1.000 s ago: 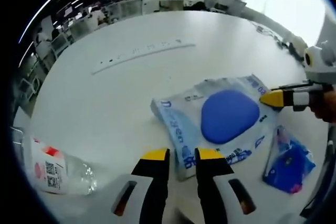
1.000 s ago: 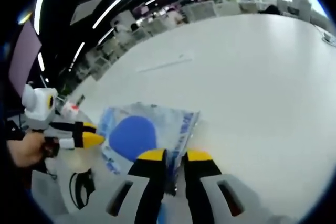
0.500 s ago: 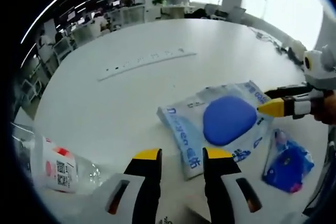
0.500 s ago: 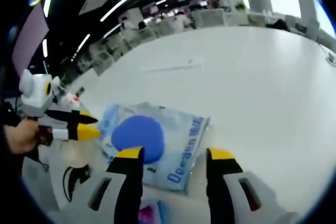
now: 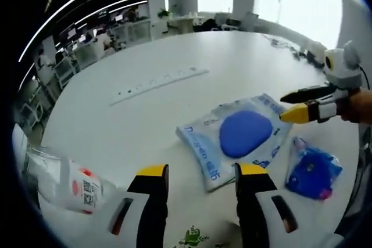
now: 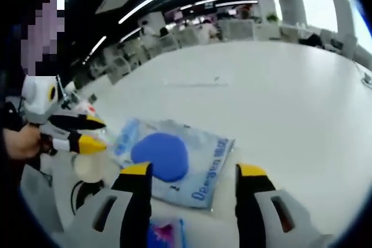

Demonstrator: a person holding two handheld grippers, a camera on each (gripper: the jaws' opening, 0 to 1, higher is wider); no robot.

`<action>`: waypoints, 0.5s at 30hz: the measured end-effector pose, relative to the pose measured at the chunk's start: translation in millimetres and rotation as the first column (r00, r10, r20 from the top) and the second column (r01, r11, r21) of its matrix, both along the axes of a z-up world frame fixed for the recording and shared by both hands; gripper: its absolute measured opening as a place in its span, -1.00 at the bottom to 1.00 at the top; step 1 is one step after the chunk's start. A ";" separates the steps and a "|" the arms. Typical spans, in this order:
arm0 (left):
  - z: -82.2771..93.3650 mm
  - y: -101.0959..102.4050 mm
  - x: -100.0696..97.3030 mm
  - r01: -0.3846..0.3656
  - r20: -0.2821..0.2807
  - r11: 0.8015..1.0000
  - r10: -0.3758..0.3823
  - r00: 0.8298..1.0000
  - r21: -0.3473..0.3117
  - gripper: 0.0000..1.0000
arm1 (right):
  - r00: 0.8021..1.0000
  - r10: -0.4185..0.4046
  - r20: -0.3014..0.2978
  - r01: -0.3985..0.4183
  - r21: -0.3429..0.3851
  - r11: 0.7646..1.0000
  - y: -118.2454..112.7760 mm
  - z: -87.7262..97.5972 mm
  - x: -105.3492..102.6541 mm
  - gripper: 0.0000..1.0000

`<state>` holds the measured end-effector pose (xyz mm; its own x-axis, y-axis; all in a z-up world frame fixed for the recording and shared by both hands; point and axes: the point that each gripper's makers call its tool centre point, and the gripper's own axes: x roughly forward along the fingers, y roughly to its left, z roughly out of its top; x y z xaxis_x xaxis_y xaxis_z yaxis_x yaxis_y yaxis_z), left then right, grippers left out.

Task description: Arrange the tabletop items into an orderly group along one side of the table until the central work area is clear of visible clutter.

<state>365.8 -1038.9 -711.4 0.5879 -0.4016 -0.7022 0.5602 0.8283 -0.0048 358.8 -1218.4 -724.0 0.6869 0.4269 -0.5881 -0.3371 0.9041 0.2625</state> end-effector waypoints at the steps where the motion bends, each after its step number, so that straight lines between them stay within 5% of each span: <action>1: 1.7 0.6 -0.9 0.007 0.007 1.000 -0.007 1.000 0.001 -0.06 | 1.000 0.004 0.008 -0.004 -0.002 1.000 0.9 2.3 0.3 0.13; 15: 14.3 23.1 -19.0 0.024 0.014 0.999 -0.024 1.000 -0.032 0.05 | 0.998 0.044 0.044 -0.043 -0.036 0.998 12.1 20.2 -7.6 0.20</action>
<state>346.8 -1015.8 -697.1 0.5870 -0.4380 -0.6809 0.5803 0.8141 -0.0234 351.2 -1206.3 -703.7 0.6941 0.4366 -0.5723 -0.3872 0.8967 0.2145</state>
